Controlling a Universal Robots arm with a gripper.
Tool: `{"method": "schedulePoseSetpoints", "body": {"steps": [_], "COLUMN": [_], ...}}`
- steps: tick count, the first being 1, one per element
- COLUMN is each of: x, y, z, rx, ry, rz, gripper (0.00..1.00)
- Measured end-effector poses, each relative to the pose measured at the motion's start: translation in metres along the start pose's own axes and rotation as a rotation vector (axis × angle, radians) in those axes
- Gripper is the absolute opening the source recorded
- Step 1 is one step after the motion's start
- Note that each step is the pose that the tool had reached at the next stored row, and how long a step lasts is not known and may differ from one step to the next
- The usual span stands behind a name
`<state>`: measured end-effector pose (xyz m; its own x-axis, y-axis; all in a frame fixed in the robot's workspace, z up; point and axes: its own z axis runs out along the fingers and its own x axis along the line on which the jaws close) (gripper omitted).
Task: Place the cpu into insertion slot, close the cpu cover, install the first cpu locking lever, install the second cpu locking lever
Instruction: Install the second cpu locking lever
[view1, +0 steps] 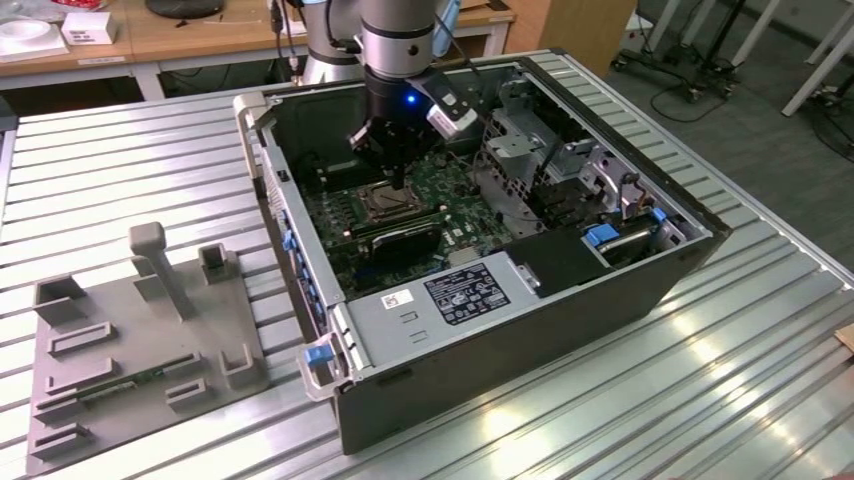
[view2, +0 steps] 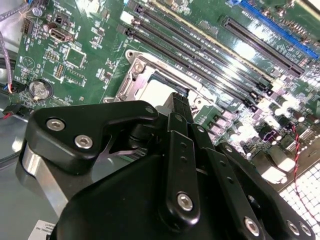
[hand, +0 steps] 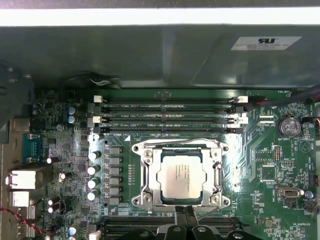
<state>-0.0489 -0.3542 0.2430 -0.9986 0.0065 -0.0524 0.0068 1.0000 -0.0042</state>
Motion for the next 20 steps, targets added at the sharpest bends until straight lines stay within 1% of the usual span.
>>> {"method": "schedulePoseSetpoints", "body": {"steps": [9,16,18,19,20], "x": [-0.0001,-0.0001,-0.0001,-0.0001,-0.0001], "y": [-0.0116,-0.0119,-0.0119,-0.0119,-0.0119], "z": [0.0000,0.0001,0.0004,0.0007,0.0008], "rx": [-0.0002,0.0000,-0.0001,0.0002,0.0005], "ry": [0.0000,0.0004,0.0025,0.0058,0.0107], "rz": [0.000,0.000,0.000,0.000,0.000], "gripper": [0.11,0.11,0.11,0.11,0.11]}}
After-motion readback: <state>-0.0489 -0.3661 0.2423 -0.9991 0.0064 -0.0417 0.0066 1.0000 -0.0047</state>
